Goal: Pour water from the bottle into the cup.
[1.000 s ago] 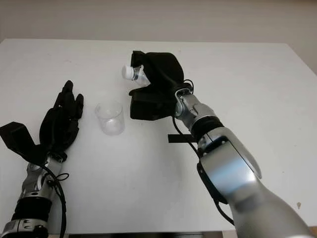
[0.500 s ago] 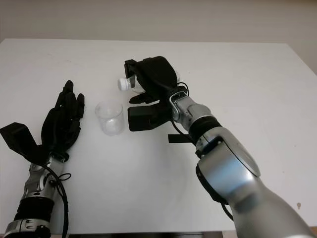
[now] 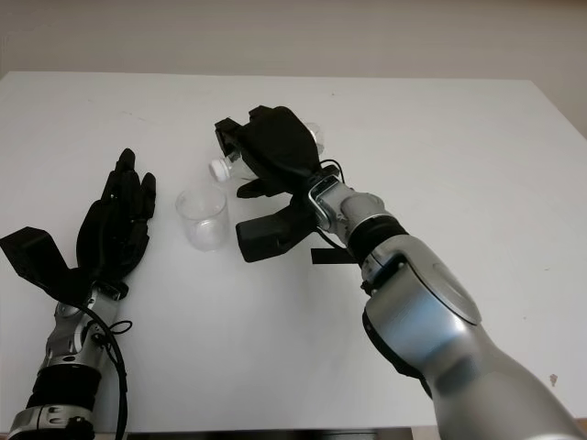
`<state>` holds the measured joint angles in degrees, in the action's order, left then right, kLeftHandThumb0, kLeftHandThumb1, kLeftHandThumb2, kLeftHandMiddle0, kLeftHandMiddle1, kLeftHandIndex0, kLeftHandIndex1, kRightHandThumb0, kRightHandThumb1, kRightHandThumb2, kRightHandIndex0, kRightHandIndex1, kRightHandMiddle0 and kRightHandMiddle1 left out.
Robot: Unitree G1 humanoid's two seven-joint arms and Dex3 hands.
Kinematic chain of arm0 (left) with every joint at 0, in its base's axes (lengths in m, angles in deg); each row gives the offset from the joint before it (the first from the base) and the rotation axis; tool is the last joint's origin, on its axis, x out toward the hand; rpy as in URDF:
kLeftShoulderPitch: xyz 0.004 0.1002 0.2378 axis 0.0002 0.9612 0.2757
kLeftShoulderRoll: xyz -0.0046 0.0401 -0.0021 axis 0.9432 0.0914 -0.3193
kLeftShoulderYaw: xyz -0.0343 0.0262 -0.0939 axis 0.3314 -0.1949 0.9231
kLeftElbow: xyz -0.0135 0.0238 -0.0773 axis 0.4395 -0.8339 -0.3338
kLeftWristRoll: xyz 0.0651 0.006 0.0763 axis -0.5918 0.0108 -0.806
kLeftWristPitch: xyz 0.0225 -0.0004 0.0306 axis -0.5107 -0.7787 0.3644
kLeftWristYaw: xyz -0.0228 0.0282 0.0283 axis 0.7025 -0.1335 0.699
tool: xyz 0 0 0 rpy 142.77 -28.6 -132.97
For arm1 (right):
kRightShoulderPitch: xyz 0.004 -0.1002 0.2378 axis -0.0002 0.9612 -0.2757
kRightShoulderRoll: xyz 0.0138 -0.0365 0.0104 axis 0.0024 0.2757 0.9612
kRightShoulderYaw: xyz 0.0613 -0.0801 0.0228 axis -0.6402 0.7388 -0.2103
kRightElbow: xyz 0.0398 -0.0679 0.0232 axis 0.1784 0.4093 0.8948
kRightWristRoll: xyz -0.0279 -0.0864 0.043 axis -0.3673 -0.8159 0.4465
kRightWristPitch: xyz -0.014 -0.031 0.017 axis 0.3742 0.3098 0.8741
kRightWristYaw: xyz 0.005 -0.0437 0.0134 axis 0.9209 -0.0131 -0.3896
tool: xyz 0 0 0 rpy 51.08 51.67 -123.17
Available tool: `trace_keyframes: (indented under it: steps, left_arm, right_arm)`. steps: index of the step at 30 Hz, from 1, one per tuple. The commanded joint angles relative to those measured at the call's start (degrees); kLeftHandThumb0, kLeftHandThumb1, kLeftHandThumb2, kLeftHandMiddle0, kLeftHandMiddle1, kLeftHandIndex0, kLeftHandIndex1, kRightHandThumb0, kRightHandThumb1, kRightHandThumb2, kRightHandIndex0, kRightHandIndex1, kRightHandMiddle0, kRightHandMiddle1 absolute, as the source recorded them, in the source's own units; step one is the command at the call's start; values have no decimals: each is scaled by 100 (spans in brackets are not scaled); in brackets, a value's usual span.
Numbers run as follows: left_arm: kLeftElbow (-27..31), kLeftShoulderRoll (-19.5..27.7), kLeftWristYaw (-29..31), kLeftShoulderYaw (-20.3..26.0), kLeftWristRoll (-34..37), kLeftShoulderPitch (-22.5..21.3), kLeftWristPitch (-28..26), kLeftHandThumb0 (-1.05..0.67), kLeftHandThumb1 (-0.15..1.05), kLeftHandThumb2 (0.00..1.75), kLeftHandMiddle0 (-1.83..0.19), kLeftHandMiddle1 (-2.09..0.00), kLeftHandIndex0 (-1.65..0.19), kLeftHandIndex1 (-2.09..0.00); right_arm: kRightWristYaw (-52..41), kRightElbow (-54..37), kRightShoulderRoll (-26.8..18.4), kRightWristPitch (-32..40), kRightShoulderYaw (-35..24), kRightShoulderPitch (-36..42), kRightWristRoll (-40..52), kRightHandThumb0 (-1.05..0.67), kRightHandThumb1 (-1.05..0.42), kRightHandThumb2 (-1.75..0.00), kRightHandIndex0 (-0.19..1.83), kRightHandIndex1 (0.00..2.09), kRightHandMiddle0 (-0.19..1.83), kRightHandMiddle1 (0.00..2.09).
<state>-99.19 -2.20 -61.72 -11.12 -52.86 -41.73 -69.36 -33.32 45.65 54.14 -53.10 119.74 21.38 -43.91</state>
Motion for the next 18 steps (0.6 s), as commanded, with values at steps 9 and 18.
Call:
trace_keyframes:
  steps: [9,18]
  left_arm:
    - [27,-56,-46,-37,-77,132,-20,-74,105,49,15,-5,15,-4]
    - [9,-71,-75,-29,-67,123,-47,-75,105,49,14,-6,14,-5]
  right_arm:
    - [484,-5,-37,36,304,-224,-278,-45,-105,-24,133,209,71,209]
    - [962,20,-4,630,794,-303,-836,-50,-105,-20,127,209,50,203]
